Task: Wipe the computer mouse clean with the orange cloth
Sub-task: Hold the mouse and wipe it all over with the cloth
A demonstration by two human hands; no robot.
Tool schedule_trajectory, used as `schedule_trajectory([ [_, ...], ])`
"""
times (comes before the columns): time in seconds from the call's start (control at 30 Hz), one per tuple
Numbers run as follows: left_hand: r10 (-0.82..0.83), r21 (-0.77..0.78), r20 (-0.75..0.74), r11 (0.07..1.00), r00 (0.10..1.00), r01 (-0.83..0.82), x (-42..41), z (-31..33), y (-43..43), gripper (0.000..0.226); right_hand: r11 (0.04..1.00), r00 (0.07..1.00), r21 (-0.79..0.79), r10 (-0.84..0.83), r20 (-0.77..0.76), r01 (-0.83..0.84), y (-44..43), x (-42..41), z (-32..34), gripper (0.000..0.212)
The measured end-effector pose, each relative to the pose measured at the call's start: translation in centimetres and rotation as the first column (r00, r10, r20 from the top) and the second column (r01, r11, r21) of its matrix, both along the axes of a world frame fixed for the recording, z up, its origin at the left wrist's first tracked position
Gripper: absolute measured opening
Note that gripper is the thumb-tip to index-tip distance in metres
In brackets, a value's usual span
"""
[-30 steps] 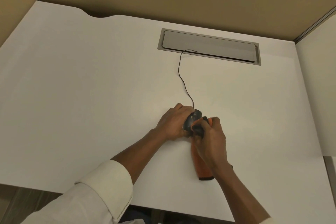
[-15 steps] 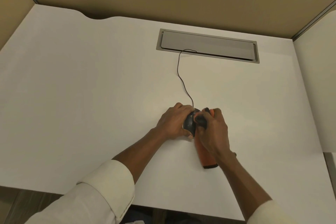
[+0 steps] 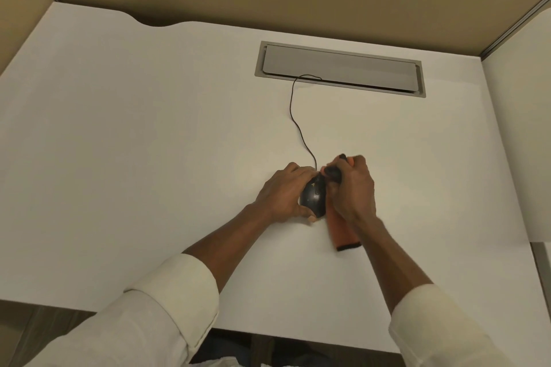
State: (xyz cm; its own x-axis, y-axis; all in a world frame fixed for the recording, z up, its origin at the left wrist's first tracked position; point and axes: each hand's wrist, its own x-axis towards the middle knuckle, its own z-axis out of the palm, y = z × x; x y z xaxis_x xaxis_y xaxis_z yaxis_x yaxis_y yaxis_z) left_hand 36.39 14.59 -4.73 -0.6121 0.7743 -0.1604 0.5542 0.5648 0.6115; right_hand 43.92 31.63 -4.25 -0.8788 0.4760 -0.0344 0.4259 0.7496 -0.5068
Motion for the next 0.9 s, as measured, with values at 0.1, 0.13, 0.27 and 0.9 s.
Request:
schedule_trajectory([
  [0.1, 0.005, 0.003, -0.003, 1.000, 1.000, -0.005, 0.1, -0.2, 0.0, 0.088, 1.000, 0.999, 0.001, 0.029, 0.025, -0.029, 0.6, -0.6, -0.2, 0.019],
  [0.13, 0.005, 0.005, -0.003, 1.000, 1.000, -0.005, 0.1, -0.3, 0.0, 0.087, 0.999, 0.999, 0.006, 0.032, 0.018, -0.033, 0.4, -0.4, -0.1, 0.019],
  [0.27, 0.005, 0.019, -0.005, 1.000, 1.000, -0.005, 0.1, -0.2, -0.1, 0.089, 1.000, 0.999, -0.024, 0.008, -0.031, -0.009, -1.5, 2.3, 0.7, 0.025],
  [0.9, -0.009, -0.032, -0.032, 0.999, 0.999, 0.007, 0.0, 0.1, 0.1, 0.087, 0.998, 0.997, 0.008, 0.065, -0.032, -0.065, -4.1, 7.9, 0.5, 0.025],
])
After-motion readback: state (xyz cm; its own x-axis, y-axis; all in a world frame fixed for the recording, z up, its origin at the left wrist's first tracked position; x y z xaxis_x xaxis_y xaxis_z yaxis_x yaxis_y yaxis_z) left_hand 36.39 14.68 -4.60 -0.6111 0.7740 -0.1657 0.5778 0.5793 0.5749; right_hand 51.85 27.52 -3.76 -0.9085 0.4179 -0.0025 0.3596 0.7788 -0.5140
